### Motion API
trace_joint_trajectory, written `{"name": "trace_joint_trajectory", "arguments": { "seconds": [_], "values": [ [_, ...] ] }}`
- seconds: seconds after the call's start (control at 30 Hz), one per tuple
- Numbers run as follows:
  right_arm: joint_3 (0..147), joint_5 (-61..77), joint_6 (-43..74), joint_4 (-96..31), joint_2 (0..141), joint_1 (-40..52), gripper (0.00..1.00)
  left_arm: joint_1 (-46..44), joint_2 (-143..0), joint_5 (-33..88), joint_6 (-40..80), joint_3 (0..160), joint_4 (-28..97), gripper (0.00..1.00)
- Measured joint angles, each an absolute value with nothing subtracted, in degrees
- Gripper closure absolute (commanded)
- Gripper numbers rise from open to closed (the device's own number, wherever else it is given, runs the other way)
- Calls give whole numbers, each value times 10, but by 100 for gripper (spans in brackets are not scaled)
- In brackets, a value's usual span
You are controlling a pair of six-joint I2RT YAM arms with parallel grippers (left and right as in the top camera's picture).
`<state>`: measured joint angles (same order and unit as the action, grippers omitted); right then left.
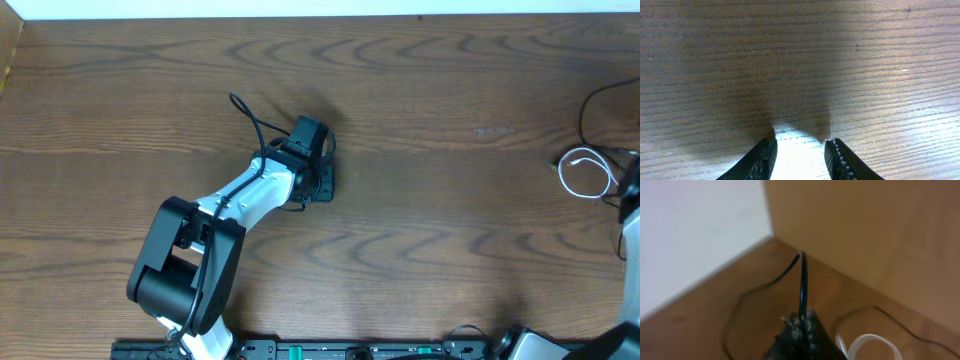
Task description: Untangle cables
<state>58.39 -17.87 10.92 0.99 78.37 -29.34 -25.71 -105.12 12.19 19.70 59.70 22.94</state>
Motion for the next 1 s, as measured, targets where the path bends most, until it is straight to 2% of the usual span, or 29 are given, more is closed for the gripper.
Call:
{"name": "trace_joint_trajectory", "arguments": {
  "seconds": [0.03,0.07,0.13,0.43,0.7,0.9,1.0],
  "values": [
    [584,-181,119,-1,790,-305,53,-257,-1051,122,197,597,229,63],
    [584,-182,131,-13,798,-317,45,-257,-1051,122,197,597,229,63],
    [584,-176,149,-25,813,-337,40,-257,-1051,122,197,597,229,63],
    [584,-25,185,-17,854,-354,41,-257,-1051,122,197,597,230,63],
    [584,91,190,-17,885,-310,40,-257,-1051,122,197,597,230,62],
    [584,122,176,-33,903,-242,39,-244,-1051,130,198,598,229,51],
    [584,128,144,-53,920,-195,39,-216,-1051,133,199,599,230,41]
  ]
}}
